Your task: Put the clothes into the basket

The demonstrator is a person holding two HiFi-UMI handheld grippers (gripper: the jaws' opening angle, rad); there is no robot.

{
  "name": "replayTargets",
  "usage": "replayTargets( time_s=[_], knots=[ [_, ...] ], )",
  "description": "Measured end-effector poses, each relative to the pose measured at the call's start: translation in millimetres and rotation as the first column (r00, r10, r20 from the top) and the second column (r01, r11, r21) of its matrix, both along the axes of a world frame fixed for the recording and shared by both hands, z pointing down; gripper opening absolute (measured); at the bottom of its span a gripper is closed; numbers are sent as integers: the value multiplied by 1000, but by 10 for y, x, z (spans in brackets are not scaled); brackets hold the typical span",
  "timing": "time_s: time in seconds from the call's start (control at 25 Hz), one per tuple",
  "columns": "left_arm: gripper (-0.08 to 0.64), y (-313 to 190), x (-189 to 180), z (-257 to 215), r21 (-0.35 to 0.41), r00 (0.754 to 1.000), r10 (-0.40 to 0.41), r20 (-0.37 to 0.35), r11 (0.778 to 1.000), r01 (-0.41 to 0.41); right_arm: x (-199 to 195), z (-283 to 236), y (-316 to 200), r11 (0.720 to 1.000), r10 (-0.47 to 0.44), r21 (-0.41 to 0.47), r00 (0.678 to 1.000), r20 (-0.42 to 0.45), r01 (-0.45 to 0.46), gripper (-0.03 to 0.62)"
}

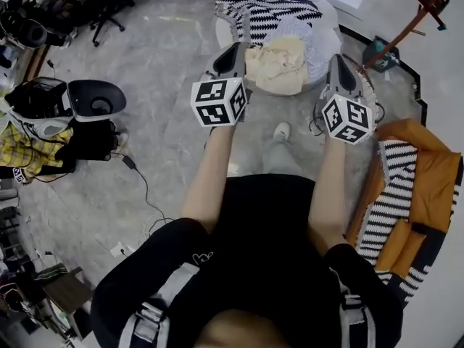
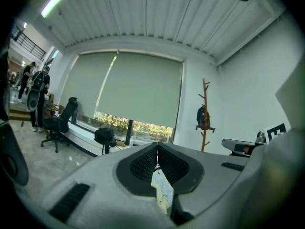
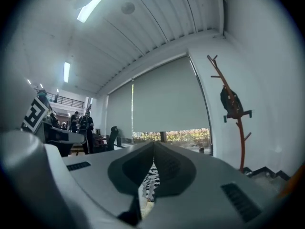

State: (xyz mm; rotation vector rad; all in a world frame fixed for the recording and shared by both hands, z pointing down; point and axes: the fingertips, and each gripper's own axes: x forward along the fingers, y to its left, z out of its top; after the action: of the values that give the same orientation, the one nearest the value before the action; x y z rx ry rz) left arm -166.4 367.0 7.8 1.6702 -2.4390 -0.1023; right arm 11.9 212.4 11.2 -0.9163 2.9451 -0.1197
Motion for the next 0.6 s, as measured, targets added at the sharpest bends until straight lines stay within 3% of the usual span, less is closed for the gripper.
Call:
replayTargets(
  time_s=[0.28, 0.44, 0.6],
  knots=[
    [9, -1100, -730, 412, -146, 995, -87, -48, 986, 79, -782, 386, -1283, 989, -64, -135, 998, -27, 59, 11],
    [9, -1618, -945, 473, -160, 993, -101, -58, 983, 91, -1019, 473, -1829, 983, -84, -167, 996, -28, 79, 11],
    [9, -1794, -1108, 578, -174, 992, -104, -71, 981, 91, -1259, 673, -1985, 973, -124, -203, 991, -43, 113, 11]
  ],
)
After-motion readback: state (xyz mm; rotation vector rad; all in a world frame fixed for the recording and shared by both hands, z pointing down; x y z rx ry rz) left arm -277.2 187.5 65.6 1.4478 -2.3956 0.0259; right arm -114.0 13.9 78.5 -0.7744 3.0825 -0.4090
